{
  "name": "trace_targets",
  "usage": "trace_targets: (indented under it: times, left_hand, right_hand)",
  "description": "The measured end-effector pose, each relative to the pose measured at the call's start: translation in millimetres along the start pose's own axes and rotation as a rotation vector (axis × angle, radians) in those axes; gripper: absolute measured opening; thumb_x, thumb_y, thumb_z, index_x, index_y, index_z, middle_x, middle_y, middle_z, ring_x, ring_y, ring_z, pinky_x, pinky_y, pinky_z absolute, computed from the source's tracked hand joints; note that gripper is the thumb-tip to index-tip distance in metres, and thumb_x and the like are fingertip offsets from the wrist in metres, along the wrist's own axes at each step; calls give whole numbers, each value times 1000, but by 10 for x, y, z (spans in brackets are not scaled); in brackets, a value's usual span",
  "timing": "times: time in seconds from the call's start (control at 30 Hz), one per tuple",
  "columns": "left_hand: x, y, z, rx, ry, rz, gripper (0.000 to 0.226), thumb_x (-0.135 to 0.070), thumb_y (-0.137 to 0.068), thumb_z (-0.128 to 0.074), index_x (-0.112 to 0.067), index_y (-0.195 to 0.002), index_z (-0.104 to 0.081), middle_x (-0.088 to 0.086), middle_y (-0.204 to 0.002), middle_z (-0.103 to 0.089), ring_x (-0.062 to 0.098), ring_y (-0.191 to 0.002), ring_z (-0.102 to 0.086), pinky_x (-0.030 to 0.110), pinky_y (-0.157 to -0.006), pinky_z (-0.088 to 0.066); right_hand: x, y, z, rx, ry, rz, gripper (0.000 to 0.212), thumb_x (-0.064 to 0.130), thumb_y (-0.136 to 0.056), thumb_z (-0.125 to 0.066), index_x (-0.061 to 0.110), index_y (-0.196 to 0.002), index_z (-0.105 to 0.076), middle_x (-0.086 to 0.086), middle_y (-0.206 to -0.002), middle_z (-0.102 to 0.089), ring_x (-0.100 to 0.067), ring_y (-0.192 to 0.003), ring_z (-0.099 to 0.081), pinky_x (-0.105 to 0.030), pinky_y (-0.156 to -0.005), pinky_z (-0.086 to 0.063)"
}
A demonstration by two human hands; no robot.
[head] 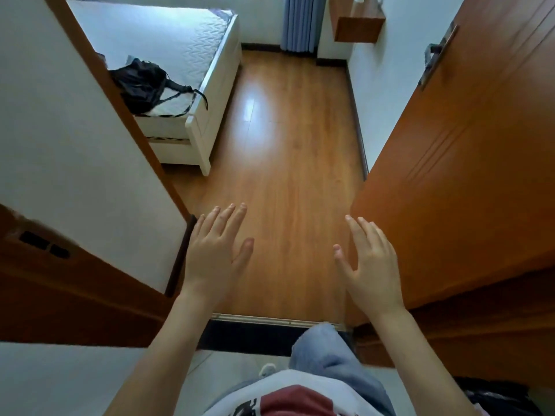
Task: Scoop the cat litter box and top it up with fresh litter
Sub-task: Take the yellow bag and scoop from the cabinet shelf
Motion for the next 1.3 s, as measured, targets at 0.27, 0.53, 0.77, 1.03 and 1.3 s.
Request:
trace_targets:
  times: [0.27, 0.53, 0.77, 1.03, 1.3]
  left_hand:
    - [-54, -1156, -567, 30, -19, 75, 59, -57, -94, -28, -32, -147, -31, -4, -150, -38, 20, -143, -26, 43, -117, -16]
    - [-269, -2552, -722, -45, -20, 165, 54, -51, -95, -34, -30, -145, -38, -4, -148, -41, 18, -142, -28, 40, -116, -18]
    - [118, -3257, -837, -97, -6, 307, 54, -50, -94, -35, -23, -139, -47, 0, -140, -51, 24, -135, -40, 50, -107, -37]
    - [958, -4370, -1108, -121, -33, 366, 54, -49, -93, -37, -19, -136, -52, 5, -135, -56, 28, -130, -46, 49, -105, -39]
    - [1929, -5911, -788, -182, -118, 341, 53, -47, -94, -39, -21, -140, -46, 1, -139, -51, 22, -133, -41, 36, -111, -26]
  right_hand:
    - [-339, -1497, -277, -16, -62, 78, 59, 56, -94, -31, 25, -144, -38, -6, -147, -44, -27, -139, -35, -47, -111, -30]
    - [-555, -3191, -348, -37, -175, 167, 61, 55, -91, -35, 21, -140, -47, -9, -141, -51, -30, -133, -44, -54, -104, -40]
    - [-501, -4184, -696, 28, -203, 219, 56, 52, -92, -41, 23, -140, -47, -5, -142, -51, -28, -133, -44, -54, -104, -41]
    - [99, -5551, -1365, 39, -188, 299, 54, 44, -91, -50, 20, -139, -49, -7, -140, -52, -30, -131, -46, -54, -103, -43]
    - [1091, -7167, -1827, 40, -169, 389, 58, 50, -93, -36, 21, -143, -42, -7, -142, -49, -26, -134, -42, -51, -106, -40]
Point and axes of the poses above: each hand's wrist, its own y-axis away from the middle knuckle, its own z-axis out of the back of the hand, x = y × z, the point moved 8 cm from there along -y, towards the middle knuckle
